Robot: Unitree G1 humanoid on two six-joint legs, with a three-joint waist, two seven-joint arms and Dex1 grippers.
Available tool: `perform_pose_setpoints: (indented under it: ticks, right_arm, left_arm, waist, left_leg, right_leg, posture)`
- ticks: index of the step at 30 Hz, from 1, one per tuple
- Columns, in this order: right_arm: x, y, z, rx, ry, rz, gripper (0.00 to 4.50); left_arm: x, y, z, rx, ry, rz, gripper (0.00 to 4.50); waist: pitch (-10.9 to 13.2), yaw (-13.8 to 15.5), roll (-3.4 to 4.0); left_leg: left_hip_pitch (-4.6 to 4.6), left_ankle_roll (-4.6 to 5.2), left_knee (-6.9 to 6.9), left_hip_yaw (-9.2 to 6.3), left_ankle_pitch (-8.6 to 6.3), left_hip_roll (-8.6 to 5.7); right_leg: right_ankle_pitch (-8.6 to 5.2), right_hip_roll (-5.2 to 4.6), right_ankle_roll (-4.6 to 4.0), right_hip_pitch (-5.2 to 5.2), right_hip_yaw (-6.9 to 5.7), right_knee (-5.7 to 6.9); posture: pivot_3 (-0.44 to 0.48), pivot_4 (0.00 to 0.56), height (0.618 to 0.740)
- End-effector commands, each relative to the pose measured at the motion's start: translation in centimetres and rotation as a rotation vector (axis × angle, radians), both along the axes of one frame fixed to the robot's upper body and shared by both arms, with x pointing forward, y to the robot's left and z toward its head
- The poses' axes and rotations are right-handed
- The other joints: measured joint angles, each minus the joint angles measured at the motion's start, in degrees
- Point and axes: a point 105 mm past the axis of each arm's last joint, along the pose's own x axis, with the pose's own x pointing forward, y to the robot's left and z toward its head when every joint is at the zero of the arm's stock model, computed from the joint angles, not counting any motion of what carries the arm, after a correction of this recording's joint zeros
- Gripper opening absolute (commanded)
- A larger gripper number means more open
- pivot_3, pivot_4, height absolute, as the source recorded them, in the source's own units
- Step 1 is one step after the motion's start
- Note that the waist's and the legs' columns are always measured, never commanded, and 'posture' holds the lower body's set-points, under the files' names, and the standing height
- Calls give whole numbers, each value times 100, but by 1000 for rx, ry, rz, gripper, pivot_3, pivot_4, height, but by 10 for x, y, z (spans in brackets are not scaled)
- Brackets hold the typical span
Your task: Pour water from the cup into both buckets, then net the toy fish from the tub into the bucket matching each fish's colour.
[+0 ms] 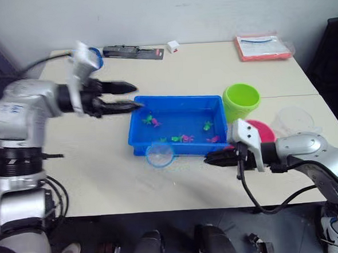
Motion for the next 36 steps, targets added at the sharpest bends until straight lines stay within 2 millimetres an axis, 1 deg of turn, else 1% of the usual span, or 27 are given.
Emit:
perform_pose_setpoints:
  ticks: [1, 2, 4, 5, 7, 8, 11, 14, 16, 21, 27, 33, 36]
  right_arm:
    - [8, -15, 29, -15, -128, -36, 798]
    - [15, -21, 37, -35, -175, -63, 798]
    - [23, -29, 47, -56, -228, -93, 798]
    - [36, -36, 57, -113, -319, -136, 798]
    - [50, -44, 68, -224, -452, -166, 798]
    - [54, -46, 69, -274, -506, -164, 798]
    - [60, -51, 65, -393, -601, -126, 798]
    - [63, -56, 60, -499, -692, -76, 798]
    - [62, -57, 57, -526, -721, -45, 798]
    - [57, -68, 47, -667, -768, 32, 798]
    - [60, -73, 53, -802, -891, 114, 798]
    - [64, -80, 57, -945, -1014, 237, 798]
    - [62, -81, 58, -976, -1052, 311, 798]
  left_arm:
    - [-12, 4, -8, 35, 8, -35, 3263]
    - [-13, 6, -16, 55, 17, -36, 3263]
    - [-15, 8, -25, 75, 27, -37, 3263]
    - [-14, 8, -39, 107, 34, -34, 3263]
    - [-12, 4, -55, 131, 38, -34, 3263]
    - [-12, 2, -61, 132, 39, -36, 3263]
    - [-12, -4, -67, 125, 39, -47, 3263]
    - [-12, -9, -70, 111, 43, -60, 3263]
    - [-12, -11, -69, 103, 46, -62, 3263]
    - [-16, -12, -73, 115, 89, -90, 3263]
    - [-15, -17, -77, 144, 92, -116, 3263]
    - [-14, -21, -77, 139, 90, -126, 3263]
    - [-13, -23, -77, 126, 90, -130, 3263]
  waist:
    - [-1, 2, 2]
    - [0, 6, 1]
    - [1, 16, 2]
    - [1, 7, 1]
    - [2, 1, 4]
    - [2, 3, 5]
    - [3, 11, 4]
    - [3, -4, 4]
    - [3, -10, 4]
    - [3, -14, 4]
    - [3, -36, 6]
    - [5, -61, 9]
    - [5, -89, 9]
  left_leg:
    - [0, 0, -1, 0, 0, 0]
    - [1, 0, -1, 0, 0, 0]
    - [0, 0, 0, 0, 0, -1]
    - [0, 0, 2, 0, 0, -2]
    - [0, 0, 1, 6, 0, -6]
    - [1, 0, 0, 7, 0, -5]
    - [-1, -1, -5, 3, -1, -1]
    - [-8, -1, -5, 11, -1, -3]
    - [-8, -1, -5, 18, -1, -3]
    - [-7, -1, -4, 17, -1, 0]
    - [-7, -1, -3, 18, 0, 1]
    - [-7, -1, -4, 18, 0, 1]
    - [-7, -1, -4, 18, 0, 2]
  right_leg:
    - [0, -2, 0, 0, 1, 0]
    - [0, -2, 0, 1, 2, 0]
    - [0, -6, 0, 2, 4, -2]
    - [0, -6, 0, 2, 4, -2]
    - [0, -7, 0, -1, 8, -2]
    - [0, -7, 0, -1, 10, -2]
    - [0, -3, 0, -4, 6, -3]
    - [0, -2, 0, -13, 5, -2]
    - [0, 1, 0, -15, -1, 0]
    - [0, 3, 0, -15, -5, 0]
    - [0, 5, 0, -14, -4, -1]
    - [0, 6, 0, -15, -4, -2]
    - [0, 7, 0, -14, -4, -3]
  posture:
    - [0, 150, 737]
    - [0, 150, 737]
    - [0, 150, 737]
    - [0, 150, 737]
    - [0, 150, 737]
    - [0, 150, 737]
    - [0, 150, 737]
    - [0, 150, 737]
    - [0, 150, 737]
    - [0, 150, 737]
    - [0, 150, 737]
    - [0, 150, 737]
    - [0, 150, 737]
